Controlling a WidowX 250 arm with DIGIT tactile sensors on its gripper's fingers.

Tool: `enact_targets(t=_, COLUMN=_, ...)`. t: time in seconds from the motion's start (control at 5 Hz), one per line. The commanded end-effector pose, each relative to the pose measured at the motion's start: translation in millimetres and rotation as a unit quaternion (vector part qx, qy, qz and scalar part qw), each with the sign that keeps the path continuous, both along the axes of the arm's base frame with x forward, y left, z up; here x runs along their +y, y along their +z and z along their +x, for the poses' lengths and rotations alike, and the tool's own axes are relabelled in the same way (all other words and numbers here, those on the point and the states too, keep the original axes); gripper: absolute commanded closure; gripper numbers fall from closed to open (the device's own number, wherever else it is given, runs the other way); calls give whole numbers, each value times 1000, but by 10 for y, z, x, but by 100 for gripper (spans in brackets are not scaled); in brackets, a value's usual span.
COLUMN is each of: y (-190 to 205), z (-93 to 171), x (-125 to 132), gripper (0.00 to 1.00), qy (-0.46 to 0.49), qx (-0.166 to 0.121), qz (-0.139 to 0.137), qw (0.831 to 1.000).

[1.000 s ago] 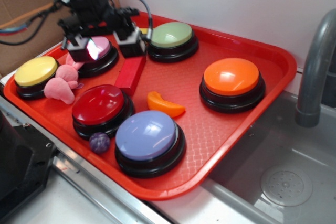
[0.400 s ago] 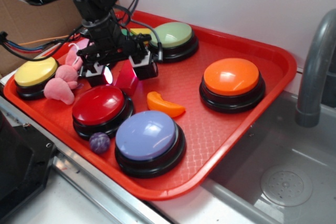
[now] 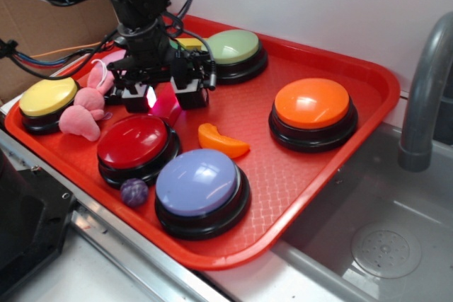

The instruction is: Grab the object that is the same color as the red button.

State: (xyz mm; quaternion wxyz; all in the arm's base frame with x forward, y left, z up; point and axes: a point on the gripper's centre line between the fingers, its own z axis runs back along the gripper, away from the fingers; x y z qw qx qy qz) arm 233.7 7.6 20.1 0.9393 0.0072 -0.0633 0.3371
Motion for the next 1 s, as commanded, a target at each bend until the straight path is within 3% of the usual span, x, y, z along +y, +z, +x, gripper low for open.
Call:
enact_targets(t=0.0, y=579, z=152, x=-37, gripper=100, qy=-153, qx=-11, qz=29, qw=988)
enact_targets(t=0.4, y=1502, z=-28, x=-159, gripper=100, qy=-284, qx=-38, qz=48, qw=957)
enact_targets(t=0.6, y=1817, z=-218, x=-148, gripper=100, qy=-311, qx=-75, qz=57, qw=946)
enact_targets(t=0.8, y=1828, z=-253, x=-110, gripper=100, qy=-317, qx=-89, qz=47, qw=943)
